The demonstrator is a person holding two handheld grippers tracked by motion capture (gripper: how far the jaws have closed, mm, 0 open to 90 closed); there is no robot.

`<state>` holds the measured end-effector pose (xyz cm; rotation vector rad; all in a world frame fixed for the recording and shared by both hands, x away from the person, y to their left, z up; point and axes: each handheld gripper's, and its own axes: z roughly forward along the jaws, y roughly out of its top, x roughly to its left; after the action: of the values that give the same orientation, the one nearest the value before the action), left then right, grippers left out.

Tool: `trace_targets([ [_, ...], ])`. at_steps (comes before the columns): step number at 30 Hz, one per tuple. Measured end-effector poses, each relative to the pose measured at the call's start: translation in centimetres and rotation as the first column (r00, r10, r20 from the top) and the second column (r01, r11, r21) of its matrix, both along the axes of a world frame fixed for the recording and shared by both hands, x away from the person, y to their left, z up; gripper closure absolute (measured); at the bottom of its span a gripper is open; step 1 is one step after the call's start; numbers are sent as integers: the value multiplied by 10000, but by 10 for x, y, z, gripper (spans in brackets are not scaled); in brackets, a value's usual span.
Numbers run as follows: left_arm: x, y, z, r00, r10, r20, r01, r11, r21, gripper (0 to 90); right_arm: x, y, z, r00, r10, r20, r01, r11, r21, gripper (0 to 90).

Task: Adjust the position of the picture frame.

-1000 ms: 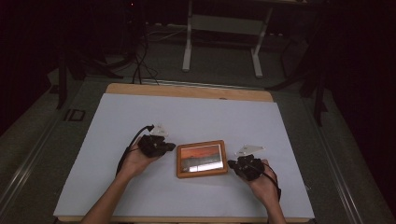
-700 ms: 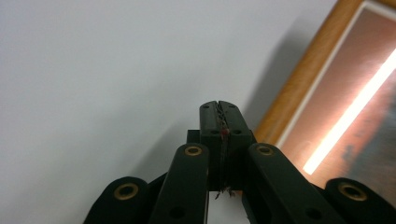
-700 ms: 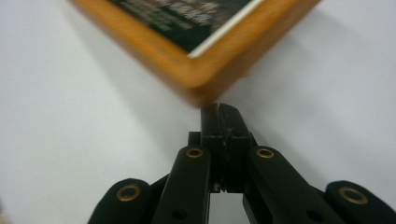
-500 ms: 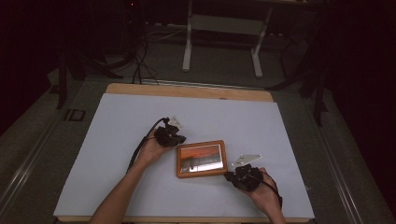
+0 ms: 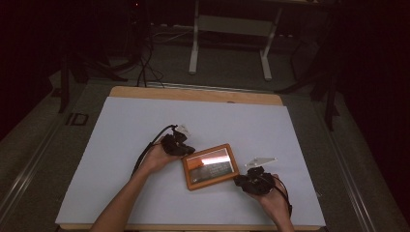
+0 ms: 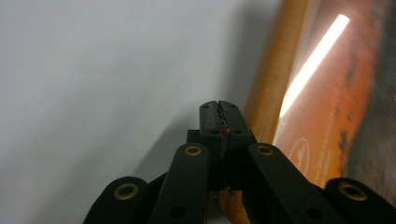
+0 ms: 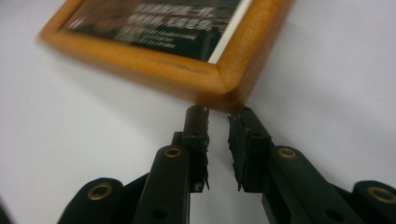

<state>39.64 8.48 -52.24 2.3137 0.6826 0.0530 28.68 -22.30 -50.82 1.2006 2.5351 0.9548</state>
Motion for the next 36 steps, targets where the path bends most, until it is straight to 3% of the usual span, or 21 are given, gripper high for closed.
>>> trace_targets([
  [1, -4, 0, 0, 9999, -92, -61, 92, 10000, -4, 896, 2, -3, -1, 9993, -353, 85, 354, 9994, -54, 769],
  [4, -16, -1, 0, 9976, -609, -331, 609, 9981, -19, 896, 5, -6, -1, 9975, -687, 150, 689, 9975, -125, 769],
  [9, -29, -2, -1, 9854, -1472, -855, 1463, 9891, -175, 892, 8, -14, -3, 9907, -1343, 214, 1344, 9909, -61, 763],
  [10, -29, -2, -1, 9866, -1417, -806, 1409, 9899, -154, 857, 9, -15, -3, 9896, -1422, 199, 1423, 9898, -29, 742],
  [11, -28, -1, -1, 9887, -1264, -805, 1254, 9919, -179, 767, 9, -16, -3, 9894, -1445, 145, 1445, 9895, -9, 718],
  [13, -23, 2, 1, 9930, -787, -877, 734, 9954, -615, 733, 9, -17, -2, 9916, -1273, -231, 1275, 9918, 84, 622],
  [16, -17, 4, 4, 9930, -237, -1159, 92, 9922, -1244, 624, 8, -18, -1, 9941, -902, -595, 925, 9950, 370, 502],
  [18, -16, 3, 6, 9912, -226, -1307, 14, 9871, -1599, 569, 8, -19, -2, 9933, -619, -977, 698, 9944, 791, 406],
  [22, -15, -2, 7, 9869, -503, -1531, 178, 9782, -2070, 483, 9, -19, -4, 9911, -617, -1183, 729, 9931, 921, 295],
  [28, -13, -14, 3, 9809, -789, -1777, 419, 9783, -2030, 395, 9, -18, -5, 9891, -446, -1403, 608, 9917, 1134, 205],
  [36, -9, -22, -3, 9743, -880, -2073, 472, 9798, -1941, 394, 11, -6, -7, 9862, -149, -1650, 415, 9864, 1592, 184],
])
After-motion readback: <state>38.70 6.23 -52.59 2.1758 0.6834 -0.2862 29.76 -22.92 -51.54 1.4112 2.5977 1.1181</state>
